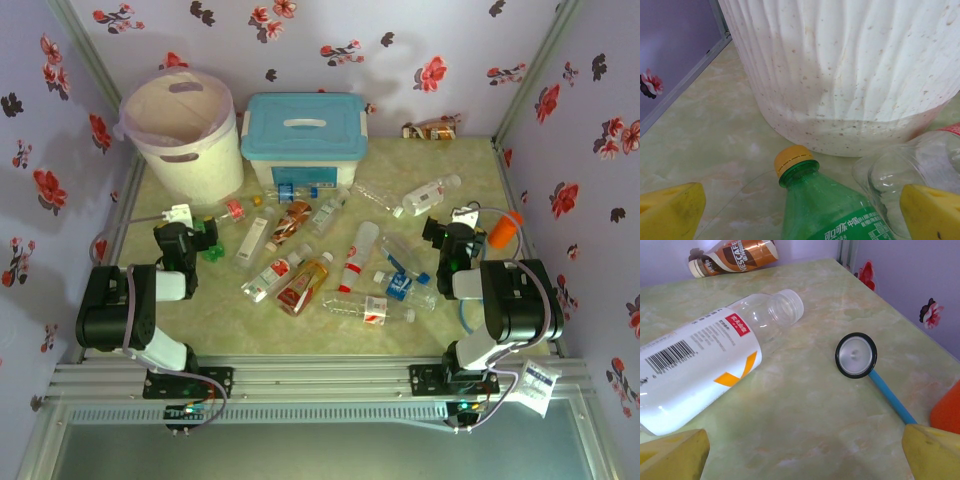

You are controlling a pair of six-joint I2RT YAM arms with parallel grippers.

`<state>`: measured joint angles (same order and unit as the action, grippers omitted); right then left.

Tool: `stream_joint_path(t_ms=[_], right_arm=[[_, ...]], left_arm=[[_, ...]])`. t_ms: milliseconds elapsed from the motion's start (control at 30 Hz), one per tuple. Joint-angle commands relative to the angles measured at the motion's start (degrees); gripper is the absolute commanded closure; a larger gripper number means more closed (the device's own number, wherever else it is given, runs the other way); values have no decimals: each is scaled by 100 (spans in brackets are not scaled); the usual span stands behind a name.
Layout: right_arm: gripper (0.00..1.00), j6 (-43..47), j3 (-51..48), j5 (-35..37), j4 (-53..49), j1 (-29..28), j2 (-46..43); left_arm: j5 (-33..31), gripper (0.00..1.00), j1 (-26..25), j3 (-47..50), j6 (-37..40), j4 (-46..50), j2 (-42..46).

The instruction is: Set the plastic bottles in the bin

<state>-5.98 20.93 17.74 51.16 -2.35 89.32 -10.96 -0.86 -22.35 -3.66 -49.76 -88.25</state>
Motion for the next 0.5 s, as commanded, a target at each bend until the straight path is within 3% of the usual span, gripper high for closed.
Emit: stream_joint_path(t_ms=[0,100,200,300,467], right_arm=[[1,-21,93,-33,48,24,16],[1,-31,86,-35,48,42,-17],[1,5,353,-80,-746,42,-466],[1,-120,973,-102,-2401,42,-1127],[1,-800,2449,-590,-4878,42,-1368]], left_arm=[[47,0,62,5,94,-175,-30],[52,0,69,8,102,-172,4],[-25,0,67,-109,85,703,822],[-312,0,67,-152,-86,1552,1880],[-490,0,64,-1234,-942,4086,3009]])
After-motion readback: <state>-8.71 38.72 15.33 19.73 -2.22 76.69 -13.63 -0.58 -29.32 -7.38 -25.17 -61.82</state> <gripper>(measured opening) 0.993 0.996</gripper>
